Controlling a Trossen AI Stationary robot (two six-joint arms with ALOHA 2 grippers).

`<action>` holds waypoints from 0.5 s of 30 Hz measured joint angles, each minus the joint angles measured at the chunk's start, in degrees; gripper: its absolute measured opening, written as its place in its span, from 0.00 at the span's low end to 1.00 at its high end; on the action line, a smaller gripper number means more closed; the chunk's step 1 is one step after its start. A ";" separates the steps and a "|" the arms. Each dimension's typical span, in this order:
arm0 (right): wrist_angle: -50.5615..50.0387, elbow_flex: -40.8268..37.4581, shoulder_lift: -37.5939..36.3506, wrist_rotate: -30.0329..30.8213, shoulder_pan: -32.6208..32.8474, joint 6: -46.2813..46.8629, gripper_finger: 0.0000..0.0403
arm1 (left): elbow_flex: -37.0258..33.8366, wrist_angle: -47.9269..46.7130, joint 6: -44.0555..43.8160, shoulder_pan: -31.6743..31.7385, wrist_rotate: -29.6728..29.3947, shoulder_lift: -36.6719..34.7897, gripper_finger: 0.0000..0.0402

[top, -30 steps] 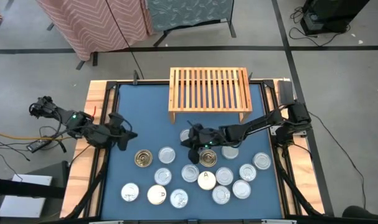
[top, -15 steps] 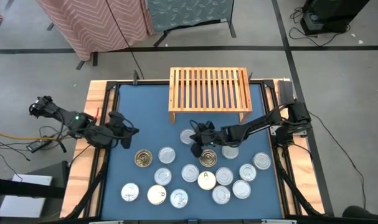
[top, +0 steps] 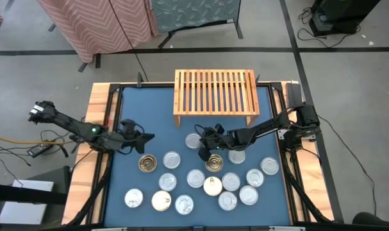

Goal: Stack canned seafood by type on shelf
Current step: Put the green tuna can on the shelf

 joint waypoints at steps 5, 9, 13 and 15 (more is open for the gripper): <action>-0.73 0.00 0.00 -2.81 0.00 -0.97 0.00 | -7.01 12.46 -0.66 2.94 0.39 0.34 0.01; -0.29 0.00 0.00 -3.30 0.06 -1.11 0.00 | -9.15 16.18 -0.85 3.85 0.68 0.44 0.01; 3.31 0.00 -0.39 1.01 0.50 -1.53 0.00 | -9.15 17.44 -0.83 4.11 0.93 0.44 0.02; 3.05 0.11 -0.46 2.87 0.29 -1.46 0.00 | -9.15 17.56 -0.83 4.11 1.01 0.41 0.02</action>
